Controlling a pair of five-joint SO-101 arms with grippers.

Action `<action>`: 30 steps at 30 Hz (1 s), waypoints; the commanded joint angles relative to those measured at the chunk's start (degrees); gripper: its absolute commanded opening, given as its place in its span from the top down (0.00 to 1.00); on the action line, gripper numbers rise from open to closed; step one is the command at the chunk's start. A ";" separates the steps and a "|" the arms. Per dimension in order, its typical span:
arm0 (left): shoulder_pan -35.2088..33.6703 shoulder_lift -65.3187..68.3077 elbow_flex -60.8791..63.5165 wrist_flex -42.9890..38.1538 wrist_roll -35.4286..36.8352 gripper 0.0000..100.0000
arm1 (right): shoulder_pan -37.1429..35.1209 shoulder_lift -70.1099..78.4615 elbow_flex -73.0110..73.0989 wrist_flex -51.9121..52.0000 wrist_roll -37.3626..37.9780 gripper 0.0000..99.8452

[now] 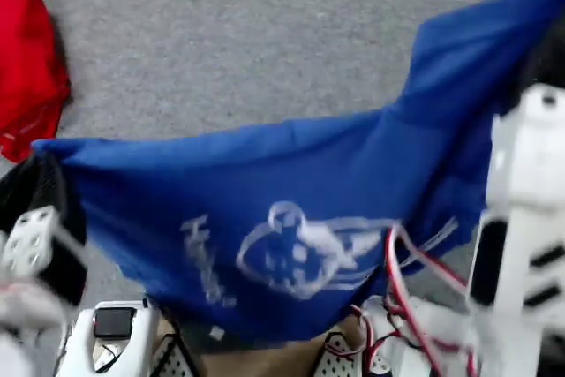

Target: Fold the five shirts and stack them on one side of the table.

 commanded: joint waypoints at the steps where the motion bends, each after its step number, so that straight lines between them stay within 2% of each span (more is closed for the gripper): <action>1: -0.88 -0.04 10.99 -7.47 -0.44 0.98 | 0.66 3.38 1.54 -1.67 -0.79 0.99; 8: -0.88 0.31 32.97 -28.40 -0.35 0.98 | 0.48 12.00 1.80 -1.58 -0.70 0.99; 17: -0.88 0.48 50.90 -53.80 -0.70 0.98 | -6.46 27.30 1.80 -1.49 -0.35 0.99; 24: -0.97 4.35 59.16 -66.20 -0.79 0.98 | -7.96 41.80 1.45 -2.81 -0.09 0.99; 30: -0.97 20.79 52.92 -70.15 -0.53 0.98 | -8.66 55.52 1.45 -11.69 2.99 0.99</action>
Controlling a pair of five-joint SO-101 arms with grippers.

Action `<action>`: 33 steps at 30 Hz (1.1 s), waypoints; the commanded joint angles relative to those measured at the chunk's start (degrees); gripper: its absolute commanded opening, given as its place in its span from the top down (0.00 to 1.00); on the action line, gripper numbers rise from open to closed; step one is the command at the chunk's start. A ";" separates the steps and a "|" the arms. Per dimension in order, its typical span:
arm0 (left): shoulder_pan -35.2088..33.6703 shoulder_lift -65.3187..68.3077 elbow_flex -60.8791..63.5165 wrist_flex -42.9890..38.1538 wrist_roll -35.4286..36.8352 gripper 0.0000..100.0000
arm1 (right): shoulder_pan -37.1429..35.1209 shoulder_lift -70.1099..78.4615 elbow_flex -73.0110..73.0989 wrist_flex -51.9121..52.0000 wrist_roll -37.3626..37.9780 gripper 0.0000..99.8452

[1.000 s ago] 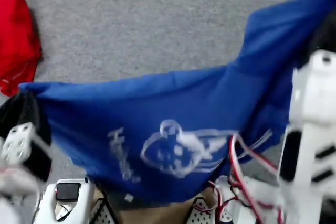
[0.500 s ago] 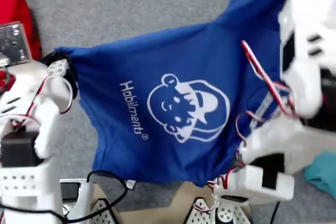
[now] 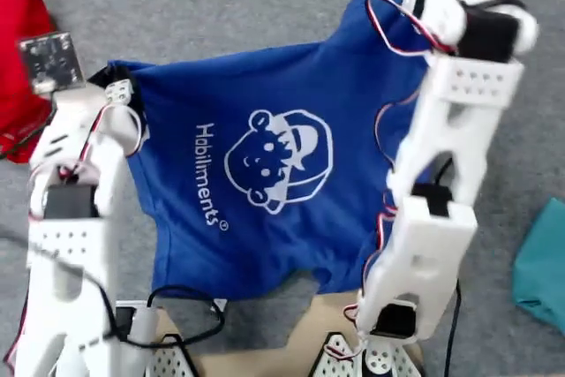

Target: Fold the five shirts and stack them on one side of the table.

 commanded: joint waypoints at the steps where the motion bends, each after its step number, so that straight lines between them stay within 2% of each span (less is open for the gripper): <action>1: -0.53 10.33 -7.65 -2.55 0.09 0.98 | -1.27 6.64 -0.22 -7.47 0.97 0.99; 10: -1.67 41.98 -35.52 -1.93 0.18 0.98 | -5.14 19.74 -0.22 -32.62 0.97 0.99; 17: -3.43 59.38 -58.81 8.88 0.18 0.98 | -6.90 24.66 -0.31 -47.56 0.88 0.99; 20: -3.87 65.54 -67.60 12.66 0.44 0.98 | -6.99 25.63 -0.31 -51.96 0.62 0.99; 27: -4.48 76.09 -85.71 20.04 7.82 0.98 | -7.52 25.89 -0.13 -61.80 0.79 0.99; 33: -4.40 83.30 -97.49 27.87 8.70 0.98 | -7.52 25.98 0.57 -60.57 0.79 0.99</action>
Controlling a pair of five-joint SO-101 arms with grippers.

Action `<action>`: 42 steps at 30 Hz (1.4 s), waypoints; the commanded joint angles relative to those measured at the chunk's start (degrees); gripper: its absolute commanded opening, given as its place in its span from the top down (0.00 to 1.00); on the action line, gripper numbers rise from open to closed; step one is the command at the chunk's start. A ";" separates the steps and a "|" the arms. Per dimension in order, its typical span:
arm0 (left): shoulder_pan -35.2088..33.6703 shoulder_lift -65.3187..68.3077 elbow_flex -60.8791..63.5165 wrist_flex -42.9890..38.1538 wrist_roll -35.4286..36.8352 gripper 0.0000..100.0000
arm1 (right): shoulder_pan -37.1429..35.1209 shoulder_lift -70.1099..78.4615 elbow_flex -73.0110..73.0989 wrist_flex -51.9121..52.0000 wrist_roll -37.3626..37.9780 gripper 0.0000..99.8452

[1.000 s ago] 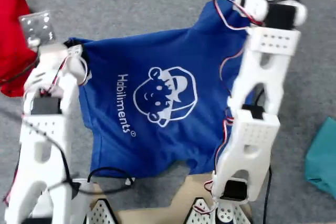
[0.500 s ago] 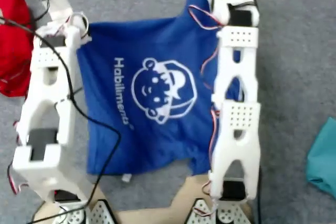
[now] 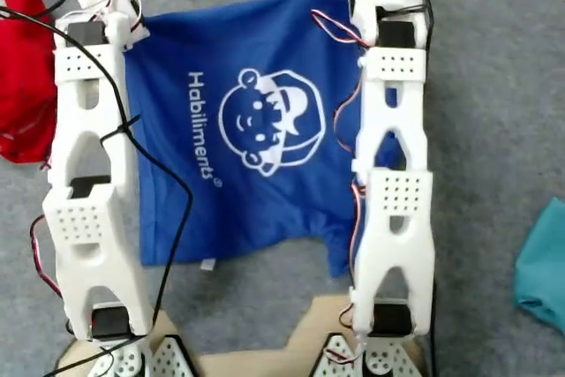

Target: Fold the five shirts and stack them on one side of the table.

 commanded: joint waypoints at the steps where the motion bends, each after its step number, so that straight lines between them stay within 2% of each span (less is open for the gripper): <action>1: -0.70 1.45 -8.79 5.45 0.44 0.98 | -0.75 -0.57 0.04 1.67 0.35 0.99; 7: -0.70 4.70 -16.97 17.58 0.00 0.98 | -0.75 -1.01 -2.51 15.21 0.53 0.99; 16: 0.09 5.05 -22.86 33.93 -2.64 0.98 | -1.71 -1.19 -21.76 51.60 9.41 0.99; 19: 1.14 5.05 -23.38 37.80 -3.25 0.98 | -1.71 -3.56 -20.53 58.20 11.60 0.99; 27: 2.11 4.53 -23.38 44.48 -3.25 0.98 | -1.19 -7.43 -21.23 74.02 11.78 0.99; 30: 1.93 4.44 -22.24 45.71 -3.34 0.98 | -0.57 -9.10 -21.23 78.24 11.78 0.99; 35: 3.69 0.92 -16.70 45.80 -3.34 0.98 | 2.24 -10.86 -20.44 78.51 11.52 0.99; 42: 7.65 -15.43 5.45 45.63 -3.25 0.98 | 2.86 -16.22 -16.04 78.59 11.34 1.00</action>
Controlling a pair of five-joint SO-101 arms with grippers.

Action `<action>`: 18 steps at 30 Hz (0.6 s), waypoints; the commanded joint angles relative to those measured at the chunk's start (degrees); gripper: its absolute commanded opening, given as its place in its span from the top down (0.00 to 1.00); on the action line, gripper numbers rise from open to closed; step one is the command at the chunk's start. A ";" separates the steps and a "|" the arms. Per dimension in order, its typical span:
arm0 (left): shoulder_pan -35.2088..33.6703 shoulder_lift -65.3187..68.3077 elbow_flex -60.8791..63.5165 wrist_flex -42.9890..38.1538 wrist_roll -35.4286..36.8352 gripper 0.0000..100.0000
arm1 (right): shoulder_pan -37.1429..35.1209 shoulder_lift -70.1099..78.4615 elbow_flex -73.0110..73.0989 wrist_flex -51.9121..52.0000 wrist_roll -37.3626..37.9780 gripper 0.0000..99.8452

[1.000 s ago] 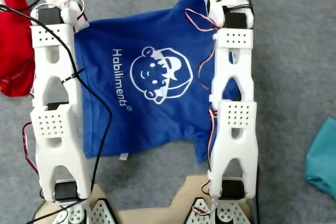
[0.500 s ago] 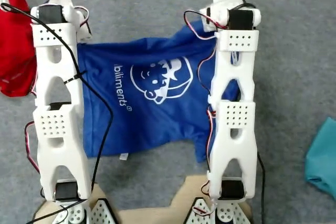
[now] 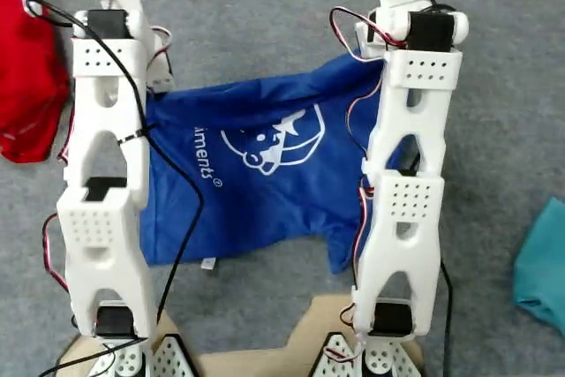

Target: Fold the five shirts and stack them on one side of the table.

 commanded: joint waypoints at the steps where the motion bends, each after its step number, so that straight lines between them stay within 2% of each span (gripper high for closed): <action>1: 1.05 -11.47 9.76 0.62 -0.62 0.98 | 0.84 -9.80 4.97 1.05 0.09 1.00; 5: -0.70 -17.80 16.62 0.53 -0.70 0.98 | 0.66 -20.88 22.29 0.97 -0.62 1.00; 11: -2.73 -19.82 21.98 0.53 -1.05 0.98 | 0.75 -38.29 48.92 0.79 -1.23 1.00; 18: -2.20 -23.25 30.86 0.53 -2.46 0.98 | 0.84 -51.30 70.11 0.53 -1.41 1.00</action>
